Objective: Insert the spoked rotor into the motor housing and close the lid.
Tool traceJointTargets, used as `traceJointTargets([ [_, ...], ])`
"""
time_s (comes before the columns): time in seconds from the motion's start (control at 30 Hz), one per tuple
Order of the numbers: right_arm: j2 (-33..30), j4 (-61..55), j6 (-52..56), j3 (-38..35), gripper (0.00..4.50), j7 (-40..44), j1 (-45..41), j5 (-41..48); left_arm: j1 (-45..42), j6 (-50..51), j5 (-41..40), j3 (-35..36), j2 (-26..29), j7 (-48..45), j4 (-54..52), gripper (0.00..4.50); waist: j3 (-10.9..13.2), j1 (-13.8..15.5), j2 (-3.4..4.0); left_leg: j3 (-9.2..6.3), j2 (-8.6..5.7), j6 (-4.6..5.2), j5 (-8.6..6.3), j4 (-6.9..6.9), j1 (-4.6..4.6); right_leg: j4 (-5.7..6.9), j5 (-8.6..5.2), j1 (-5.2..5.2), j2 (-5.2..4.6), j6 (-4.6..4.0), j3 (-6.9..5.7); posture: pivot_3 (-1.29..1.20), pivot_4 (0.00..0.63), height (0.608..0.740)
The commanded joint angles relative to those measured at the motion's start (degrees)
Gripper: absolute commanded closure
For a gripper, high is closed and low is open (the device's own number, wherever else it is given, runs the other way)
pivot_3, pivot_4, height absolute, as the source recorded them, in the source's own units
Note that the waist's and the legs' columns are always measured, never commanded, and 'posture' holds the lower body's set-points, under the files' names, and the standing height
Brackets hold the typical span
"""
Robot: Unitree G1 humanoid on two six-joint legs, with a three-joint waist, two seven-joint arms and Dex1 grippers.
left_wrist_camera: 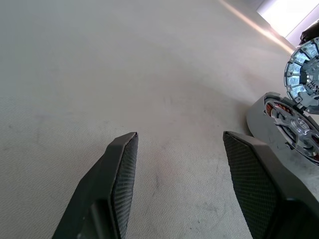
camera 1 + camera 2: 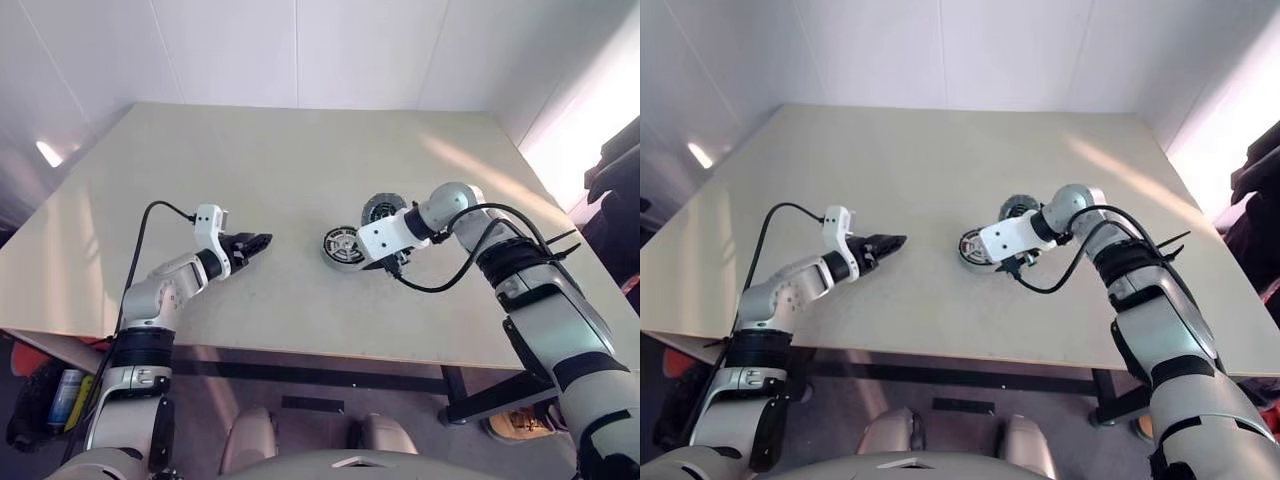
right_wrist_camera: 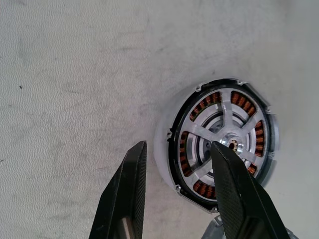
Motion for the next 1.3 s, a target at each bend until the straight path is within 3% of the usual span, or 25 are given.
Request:
traceJointTargets([
  [0.03,0.5,2.2,-2.3,0.1,2.27,-0.4,-2.3,-1.0,-0.8,-1.0,-0.7,0.9,0.1,0.3,-2.4,1.62,0.0,0.0,0.0,0.0,0.0,0.01,0.0,0.01,-0.01,0.01,0.0,0.0,0.0,0.0,0.0,0.0,0.0,0.74],
  [0.53,2.0,10.3,-6.9,0.9,2.27,-2.2,-6.2,-5.9,0.0,-0.7,-1.1,1.1,-0.4,0.9,-3.5,1.62,0.0,-0.1,0.0,0.0,0.04,-0.11,-0.1,0.18,-0.08,0.19,0.0,-0.1,0.0,-0.01,0.0,0.0,0.0,0.74],
  [0.63,2.5,10.9,-7.2,0.9,2.86,-2.6,-6.4,-6.2,0.2,-0.6,-1.1,1.1,-0.5,1.1,-3.7,1.62,0.0,-0.1,0.0,0.0,0.04,-0.11,-0.1,0.21,-0.1,0.2,0.0,-0.11,0.0,-0.01,0.01,0.0,0.0,0.74],
  [0.8,3.0,11.2,-7.3,0.8,4.47,-3.1,-6.2,-6.4,0.2,-0.5,-1.1,1.1,-0.5,1.2,-3.8,1.62,0.0,-0.2,-0.02,0.0,0.06,-0.11,-0.1,0.23,-0.08,0.22,0.0,-0.11,0.0,-0.01,0.01,0.0,0.0,0.74],
  [1.3,2.5,10.8,-8.1,0.0,4.49,-7.3,-7.5,-6.9,-0.2,-0.8,-0.9,0.9,-0.6,1.0,-3.1,1.62,0.0,-0.6,-0.02,0.0,0.09,-0.14,-0.07,0.27,-0.09,0.28,0.05,-0.15,0.01,-0.09,0.02,0.0,0.0,0.74],
])
